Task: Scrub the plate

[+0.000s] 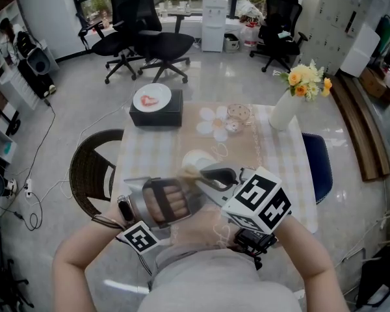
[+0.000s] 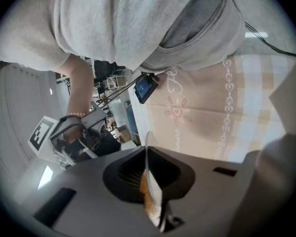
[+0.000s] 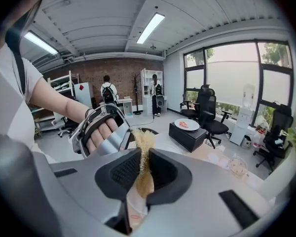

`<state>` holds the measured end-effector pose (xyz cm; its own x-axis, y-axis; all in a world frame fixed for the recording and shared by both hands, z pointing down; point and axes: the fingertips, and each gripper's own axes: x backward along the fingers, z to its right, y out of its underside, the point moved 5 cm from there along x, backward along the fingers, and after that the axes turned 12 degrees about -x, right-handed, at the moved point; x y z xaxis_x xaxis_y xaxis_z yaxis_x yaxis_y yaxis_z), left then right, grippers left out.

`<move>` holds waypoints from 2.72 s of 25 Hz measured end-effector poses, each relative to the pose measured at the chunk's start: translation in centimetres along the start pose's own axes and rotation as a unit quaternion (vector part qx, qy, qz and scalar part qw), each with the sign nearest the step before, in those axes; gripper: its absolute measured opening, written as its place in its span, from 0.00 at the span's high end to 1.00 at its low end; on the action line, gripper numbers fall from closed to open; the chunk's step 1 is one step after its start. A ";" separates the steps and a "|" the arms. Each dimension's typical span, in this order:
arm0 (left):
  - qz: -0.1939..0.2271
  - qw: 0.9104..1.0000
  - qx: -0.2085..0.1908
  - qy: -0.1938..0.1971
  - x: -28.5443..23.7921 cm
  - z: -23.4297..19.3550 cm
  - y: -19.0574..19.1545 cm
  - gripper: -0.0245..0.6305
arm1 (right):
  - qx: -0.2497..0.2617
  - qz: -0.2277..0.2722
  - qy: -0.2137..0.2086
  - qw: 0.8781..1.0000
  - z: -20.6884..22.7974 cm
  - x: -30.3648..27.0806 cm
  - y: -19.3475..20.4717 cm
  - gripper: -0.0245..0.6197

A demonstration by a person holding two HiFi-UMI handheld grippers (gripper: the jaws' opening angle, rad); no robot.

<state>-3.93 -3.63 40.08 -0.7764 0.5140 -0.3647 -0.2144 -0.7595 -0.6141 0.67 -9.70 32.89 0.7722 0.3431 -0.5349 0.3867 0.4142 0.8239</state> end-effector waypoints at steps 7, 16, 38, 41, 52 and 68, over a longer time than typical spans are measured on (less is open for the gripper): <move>0.002 1.000 -0.006 0.001 -0.1 0.1 -0.3 0.93 | 0.017 -0.014 0.005 1.000 1.1 -0.8 -0.7 0.88; 0.010 1.000 -0.012 -0.001 0.0 -0.1 -0.7 0.93 | 0.013 -0.024 0.022 0.999 3.1 -1.8 -1.3 0.88; 0.020 1.000 -0.013 -0.004 0.4 -0.4 -1.0 0.93 | -0.059 -0.064 0.067 0.994 8.4 -3.6 1.5 0.88; 0.019 1.000 -0.010 -0.005 0.4 -0.3 -1.0 0.93 | -0.070 -0.067 0.073 0.993 8.8 -3.6 2.3 0.88; 0.007 1.000 0.004 -0.008 0.3 -0.3 -0.4 0.93 | -0.117 -0.064 0.092 0.987 10.3 -2.8 4.8 0.88; -0.024 0.999 0.043 0.002 0.3 0.6 1.1 0.93 | -0.136 -0.076 0.098 0.983 9.8 -0.7 8.0 0.88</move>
<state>-4.74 -4.58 39.68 -0.7615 0.5525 -0.3390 -0.3019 -0.7651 -0.5687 8.17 -14.85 41.69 0.5937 0.4042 -0.6958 0.3202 0.6747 0.6651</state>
